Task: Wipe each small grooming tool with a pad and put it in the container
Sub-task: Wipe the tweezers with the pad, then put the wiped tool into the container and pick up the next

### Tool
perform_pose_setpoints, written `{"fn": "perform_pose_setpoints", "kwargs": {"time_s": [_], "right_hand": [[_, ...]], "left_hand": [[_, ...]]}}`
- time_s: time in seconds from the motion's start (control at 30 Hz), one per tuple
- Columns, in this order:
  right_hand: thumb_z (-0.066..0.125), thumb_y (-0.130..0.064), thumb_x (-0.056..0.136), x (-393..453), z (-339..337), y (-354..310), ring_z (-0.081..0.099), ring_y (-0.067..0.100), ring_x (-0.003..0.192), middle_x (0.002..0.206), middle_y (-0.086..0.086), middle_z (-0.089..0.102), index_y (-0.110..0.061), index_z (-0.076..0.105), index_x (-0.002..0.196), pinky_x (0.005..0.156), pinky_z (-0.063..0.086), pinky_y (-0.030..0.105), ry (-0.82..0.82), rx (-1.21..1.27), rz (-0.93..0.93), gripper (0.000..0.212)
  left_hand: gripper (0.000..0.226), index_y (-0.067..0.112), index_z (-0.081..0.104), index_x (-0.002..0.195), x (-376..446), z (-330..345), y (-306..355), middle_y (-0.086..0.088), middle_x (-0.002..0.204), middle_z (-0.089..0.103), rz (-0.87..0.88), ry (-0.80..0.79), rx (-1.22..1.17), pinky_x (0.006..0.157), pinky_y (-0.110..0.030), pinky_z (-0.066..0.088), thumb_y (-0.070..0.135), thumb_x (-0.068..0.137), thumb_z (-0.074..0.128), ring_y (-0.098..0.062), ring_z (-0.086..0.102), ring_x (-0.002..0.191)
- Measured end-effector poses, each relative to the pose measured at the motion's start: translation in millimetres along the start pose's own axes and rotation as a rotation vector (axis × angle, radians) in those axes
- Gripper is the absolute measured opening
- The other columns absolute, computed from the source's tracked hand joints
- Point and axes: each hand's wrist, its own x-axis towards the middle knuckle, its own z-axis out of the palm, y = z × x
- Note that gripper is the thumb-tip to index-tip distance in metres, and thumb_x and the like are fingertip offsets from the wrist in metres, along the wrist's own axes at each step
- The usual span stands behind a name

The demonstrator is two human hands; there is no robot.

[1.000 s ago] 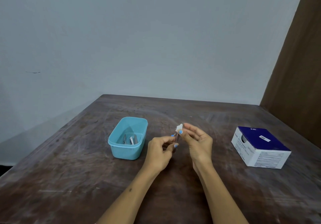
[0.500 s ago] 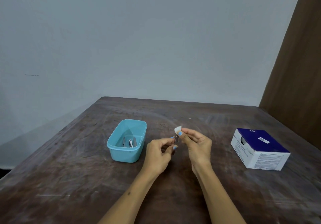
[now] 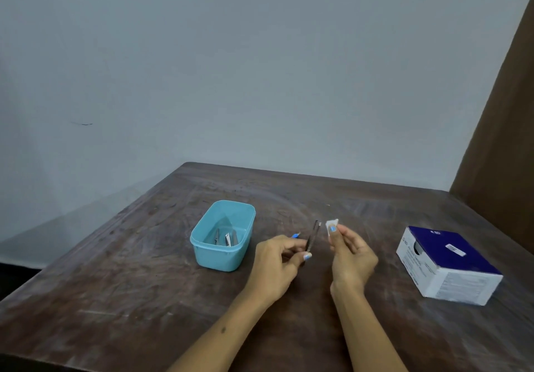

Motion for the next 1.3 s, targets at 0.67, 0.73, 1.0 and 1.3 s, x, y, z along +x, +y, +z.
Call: {"fn": "perform_pose_setpoints", "kwargs": {"time_s": [0.67, 0.73, 1.0, 1.3], "right_hand": [[0.077, -0.016, 0.076, -7, 1, 5, 0.066, 0.011, 0.07, 0.07, -0.005, 0.068, -0.031, 0.065, 0.069, 0.075, 0.053, 0.029, -0.102, -0.303, -0.096, 0.02], [0.076, -0.015, 0.076, -7, 1, 5, 0.066, 0.01, 0.069, 0.069, -0.006, 0.068, -0.031, 0.065, 0.069, 0.075, 0.053, 0.03, -0.111, -0.307, -0.099, 0.021], [0.077, -0.02, 0.075, -9, 1, 3, 0.062, -0.005, 0.064, 0.068, -0.017, 0.065, -0.036, 0.064, 0.067, 0.065, 0.044, 0.014, -0.098, -0.31, -0.109, 0.022], [0.074, -0.016, 0.079, -5, 0, 7, 0.066, 0.01, 0.071, 0.08, 0.001, 0.072, -0.029, 0.064, 0.081, 0.069, 0.052, 0.028, -0.104, -0.288, -0.127, 0.016]], "left_hand": [[0.011, 0.004, 0.057, 0.086, 56, -92, 13, -0.016, 0.105, 0.064, -0.544, -0.039, 0.869, 0.064, -0.029, 0.044, 0.003, 0.078, 0.064, -0.03, 0.063, 0.096], [0.014, 0.003, 0.06, 0.09, 57, -90, 9, -0.016, 0.104, 0.065, -0.55, -0.043, 0.886, 0.064, -0.029, 0.044, 0.004, 0.078, 0.065, -0.03, 0.063, 0.096], [0.012, 0.003, 0.058, 0.087, 55, -88, 12, -0.014, 0.099, 0.063, -0.531, -0.081, 0.951, 0.063, -0.029, 0.044, 0.0, 0.077, 0.064, -0.028, 0.061, 0.09], [0.017, 0.007, 0.053, 0.095, 23, -31, 41, -0.014, 0.105, 0.058, 0.128, -0.117, 0.986, 0.066, -0.036, 0.036, -0.002, 0.082, 0.05, -0.034, 0.057, 0.094]]}}
